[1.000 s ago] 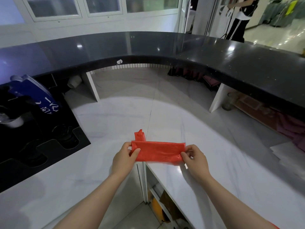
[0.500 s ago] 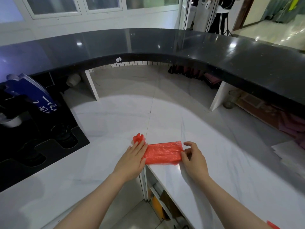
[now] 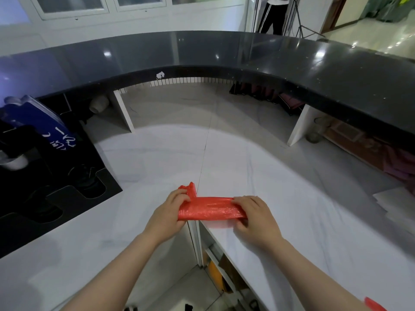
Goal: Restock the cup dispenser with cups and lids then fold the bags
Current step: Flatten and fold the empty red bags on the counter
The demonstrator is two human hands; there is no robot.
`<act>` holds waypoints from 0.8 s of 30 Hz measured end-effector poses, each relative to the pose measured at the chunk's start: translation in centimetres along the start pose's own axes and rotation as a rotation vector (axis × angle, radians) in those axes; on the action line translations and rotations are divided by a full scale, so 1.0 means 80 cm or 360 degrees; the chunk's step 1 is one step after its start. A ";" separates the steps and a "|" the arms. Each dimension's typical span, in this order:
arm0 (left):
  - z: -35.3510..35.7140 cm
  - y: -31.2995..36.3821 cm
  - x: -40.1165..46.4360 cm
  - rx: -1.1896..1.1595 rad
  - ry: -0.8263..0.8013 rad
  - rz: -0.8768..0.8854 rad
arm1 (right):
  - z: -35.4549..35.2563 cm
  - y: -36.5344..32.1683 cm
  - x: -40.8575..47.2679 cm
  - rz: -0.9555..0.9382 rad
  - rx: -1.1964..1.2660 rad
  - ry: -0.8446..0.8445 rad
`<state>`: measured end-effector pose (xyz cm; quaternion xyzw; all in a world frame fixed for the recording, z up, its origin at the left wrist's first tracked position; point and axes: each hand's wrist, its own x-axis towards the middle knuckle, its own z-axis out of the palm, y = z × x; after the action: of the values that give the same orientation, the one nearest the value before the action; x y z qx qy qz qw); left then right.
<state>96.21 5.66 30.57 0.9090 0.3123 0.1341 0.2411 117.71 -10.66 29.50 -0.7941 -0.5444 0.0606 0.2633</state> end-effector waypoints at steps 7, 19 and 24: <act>-0.001 0.011 0.005 -0.0675 0.0223 -0.0390 | -0.005 0.012 0.007 0.0391 0.0575 0.0155; 0.022 0.025 0.029 -0.0285 0.0470 -0.0535 | 0.003 0.026 0.016 0.0587 0.0647 0.0087; 0.031 0.036 0.037 0.0505 0.0415 -0.0047 | 0.002 0.024 0.016 0.0493 0.0494 0.0102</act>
<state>100.91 4.64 30.24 0.9059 0.3715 0.1961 0.0544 119.77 -10.00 28.65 -0.8197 -0.3913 0.1581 0.3872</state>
